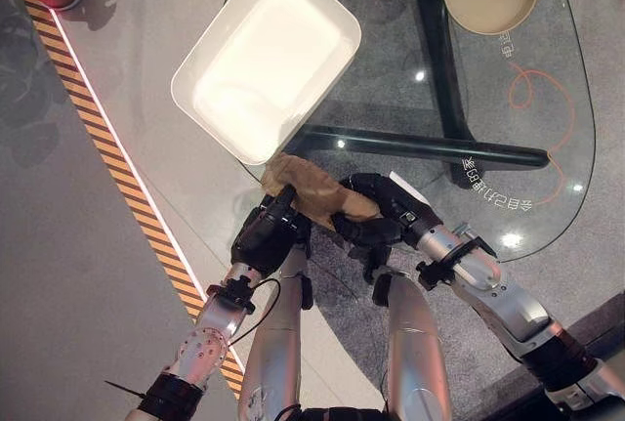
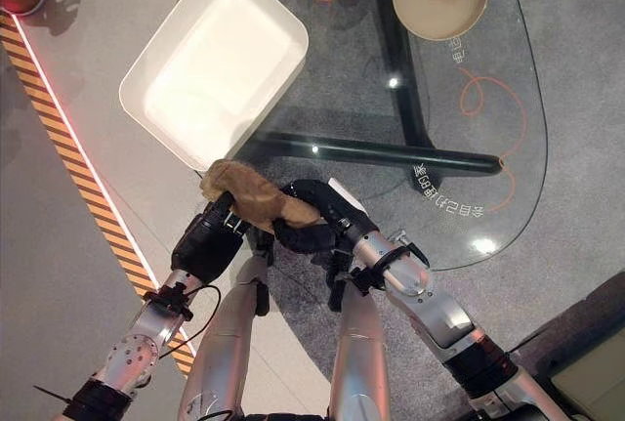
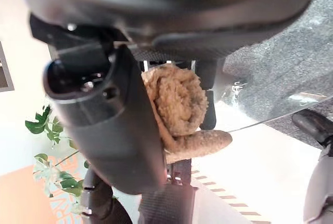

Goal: Wipe the table with a cloth and put it in the basket.

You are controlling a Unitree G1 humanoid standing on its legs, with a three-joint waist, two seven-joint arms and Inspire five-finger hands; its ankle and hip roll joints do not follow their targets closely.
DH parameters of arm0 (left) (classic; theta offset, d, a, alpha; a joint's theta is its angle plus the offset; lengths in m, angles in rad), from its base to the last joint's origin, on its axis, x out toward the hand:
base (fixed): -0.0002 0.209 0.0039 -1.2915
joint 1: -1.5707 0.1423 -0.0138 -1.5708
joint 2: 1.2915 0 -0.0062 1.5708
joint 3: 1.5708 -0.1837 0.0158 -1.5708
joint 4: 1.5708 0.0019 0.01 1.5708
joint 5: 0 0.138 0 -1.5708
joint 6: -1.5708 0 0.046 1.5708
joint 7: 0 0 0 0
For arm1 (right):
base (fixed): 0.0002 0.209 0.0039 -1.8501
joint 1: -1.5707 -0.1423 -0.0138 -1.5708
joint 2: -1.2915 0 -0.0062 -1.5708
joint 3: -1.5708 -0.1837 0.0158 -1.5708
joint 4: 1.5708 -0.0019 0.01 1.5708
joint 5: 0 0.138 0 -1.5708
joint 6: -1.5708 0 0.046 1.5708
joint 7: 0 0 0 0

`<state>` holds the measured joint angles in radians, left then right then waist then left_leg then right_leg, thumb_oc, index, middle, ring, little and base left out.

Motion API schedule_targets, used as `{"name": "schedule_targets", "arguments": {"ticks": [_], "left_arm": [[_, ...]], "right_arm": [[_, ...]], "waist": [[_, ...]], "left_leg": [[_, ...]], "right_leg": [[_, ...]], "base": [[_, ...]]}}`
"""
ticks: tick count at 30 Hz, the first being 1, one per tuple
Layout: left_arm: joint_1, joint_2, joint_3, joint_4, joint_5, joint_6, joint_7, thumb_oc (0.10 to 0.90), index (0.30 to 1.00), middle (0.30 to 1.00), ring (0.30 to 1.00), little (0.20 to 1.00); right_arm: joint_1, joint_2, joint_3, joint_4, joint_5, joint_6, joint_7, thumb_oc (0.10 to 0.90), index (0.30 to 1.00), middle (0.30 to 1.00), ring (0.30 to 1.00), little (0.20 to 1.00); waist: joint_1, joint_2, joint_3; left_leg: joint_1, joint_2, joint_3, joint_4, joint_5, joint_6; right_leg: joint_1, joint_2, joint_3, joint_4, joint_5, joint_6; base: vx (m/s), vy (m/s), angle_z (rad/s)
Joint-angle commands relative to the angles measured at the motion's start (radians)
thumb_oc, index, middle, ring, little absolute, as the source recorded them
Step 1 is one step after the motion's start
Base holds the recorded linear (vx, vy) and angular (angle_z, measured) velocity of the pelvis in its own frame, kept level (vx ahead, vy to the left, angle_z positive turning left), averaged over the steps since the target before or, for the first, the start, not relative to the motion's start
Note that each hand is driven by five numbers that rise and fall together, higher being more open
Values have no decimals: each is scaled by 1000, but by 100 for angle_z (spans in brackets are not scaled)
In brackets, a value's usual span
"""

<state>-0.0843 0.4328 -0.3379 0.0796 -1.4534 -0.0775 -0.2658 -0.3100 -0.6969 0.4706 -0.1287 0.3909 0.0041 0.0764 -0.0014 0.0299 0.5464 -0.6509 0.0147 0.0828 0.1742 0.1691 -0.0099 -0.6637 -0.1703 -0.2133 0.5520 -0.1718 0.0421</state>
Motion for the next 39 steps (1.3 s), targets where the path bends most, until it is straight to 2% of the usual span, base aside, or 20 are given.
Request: {"name": "schedule_targets", "arguments": {"ticks": [1, 6, 11, 16, 17, 18, 19, 39], "left_arm": [[-26, 14, -33, -190, 62, -32, -34, 800, 900, 900, 900, 900], [-41, 24, -34, -205, 71, -46, -13, 800, 900, 900, 900, 900], [-59, 29, -43, -211, 73, -56, -3, 800, 900, 900, 900, 900], [-62, 21, -47, -217, 62, -49, -47, 800, 900, 900, 900, 900], [-63, 18, -49, -215, 61, -47, -58, 572, 705, 705, 705, 672], [-64, 17, -52, -214, 58, -48, -66, 155, 347, 347, 347, 255], [-66, 13, -57, -212, 55, -49, -78, 100, 300, 300, 300, 200], [-71, -37, -46, -189, -3, -35, -106, 100, 300, 300, 300, 200]], "right_arm": [[-86, 17, 71, -217, -40, -93, 113, 100, 300, 300, 300, 200], [-108, -21, 111, -234, -88, -53, 167, 100, 300, 300, 300, 200], [-139, -25, 144, -226, -53, -35, 182, 100, 300, 300, 300, 200], [-145, -13, 156, -213, -20, -30, 173, 100, 300, 300, 300, 200], [-145, -8, 155, -211, -14, -31, 172, 100, 300, 300, 300, 200], [-145, -5, 155, -208, -7, -32, 172, 100, 300, 300, 300, 200], [-145, 2, 155, -205, -1, -31, 172, 100, 300, 300, 300, 200], [-131, 66, 136, -179, 4, -13, 143, 100, 300, 300, 300, 200]], "waist": [[5, -31, -26], [9, -36, -26], [14, -41, -26], [16, -39, -26], [16, -39, -26], [16, -39, -26], [15, -40, -26], [10, -39, -26]], "left_leg": [[12, -55, 55, 217, -236, -4], [16, -56, 51, 215, -235, -4], [12, -60, 46, 217, -232, -7], [13, -61, 45, 211, -230, -7], [12, -62, 45, 210, -230, -6], [13, -62, 45, 209, -230, -6], [13, -62, 45, 208, -230, -6], [27, -70, 53, 188, -229, -5]], "right_leg": [[22, 71, 8, -206, 154, 45], [24, 71, 7, -207, 155, 47], [24, 71, 4, -209, 158, 47], [22, 70, 4, -213, 159, 47], [22, 70, 4, -214, 160, 47], [21, 70, 5, -215, 161, 47], [21, 70, 7, -215, 162, 47], [28, 73, 12, -234, 168, 49]], "base": [[0, 0, 0], [0, 0, 0], [0, 0, 0], [0, 0, 0], [0, 0, 0], [0, 0, 0], [0, 0, 0], [0, 0, 0]]}}
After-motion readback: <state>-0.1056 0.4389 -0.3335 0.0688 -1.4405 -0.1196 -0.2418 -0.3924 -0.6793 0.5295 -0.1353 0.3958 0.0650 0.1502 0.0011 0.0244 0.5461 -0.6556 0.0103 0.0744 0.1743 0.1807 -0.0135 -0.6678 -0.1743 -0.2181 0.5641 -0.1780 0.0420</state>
